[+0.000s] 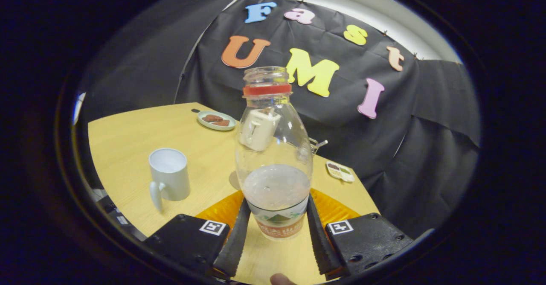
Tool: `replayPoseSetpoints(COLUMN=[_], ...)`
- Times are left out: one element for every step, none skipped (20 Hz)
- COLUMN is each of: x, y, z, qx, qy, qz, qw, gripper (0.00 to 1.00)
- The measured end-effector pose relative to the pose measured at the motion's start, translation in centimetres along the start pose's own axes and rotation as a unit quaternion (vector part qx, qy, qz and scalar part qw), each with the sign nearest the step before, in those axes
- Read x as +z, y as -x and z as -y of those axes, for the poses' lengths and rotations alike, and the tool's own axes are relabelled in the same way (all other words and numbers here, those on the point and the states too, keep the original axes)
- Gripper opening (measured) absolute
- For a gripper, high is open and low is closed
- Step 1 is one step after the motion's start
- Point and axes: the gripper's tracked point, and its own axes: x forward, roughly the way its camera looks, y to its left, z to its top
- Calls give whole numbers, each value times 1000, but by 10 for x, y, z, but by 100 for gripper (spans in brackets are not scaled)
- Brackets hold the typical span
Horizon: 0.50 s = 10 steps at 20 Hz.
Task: Take the bottle from table, then pour the juice into the cup, finally place the bottle on the coaster
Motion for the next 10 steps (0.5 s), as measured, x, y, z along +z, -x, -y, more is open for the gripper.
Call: replayPoseSetpoints(x=[0, 0, 0, 0, 1, 1, 1, 0, -1, -4], y=[-1, -5, -8, -10, -11, -14, -16, -21, -25, -32], z=[-1, -2, -2, -2, -3, -7, -11, -15, -20, -24], qx=[-4, -9, -15, -22, -27, -30, -29, -27, -23, -21], qy=[15, 32, 55, 78, 102, 123, 140, 154, 164, 175], qz=[-3, -8, -15, -18, -22, -23, -26, -28, -33, -40], qw=[1000, 999, 998, 997, 994, 992, 989, 987, 986, 984], gripper=[72, 73, 72, 72, 72, 72, 72, 73, 73, 73])
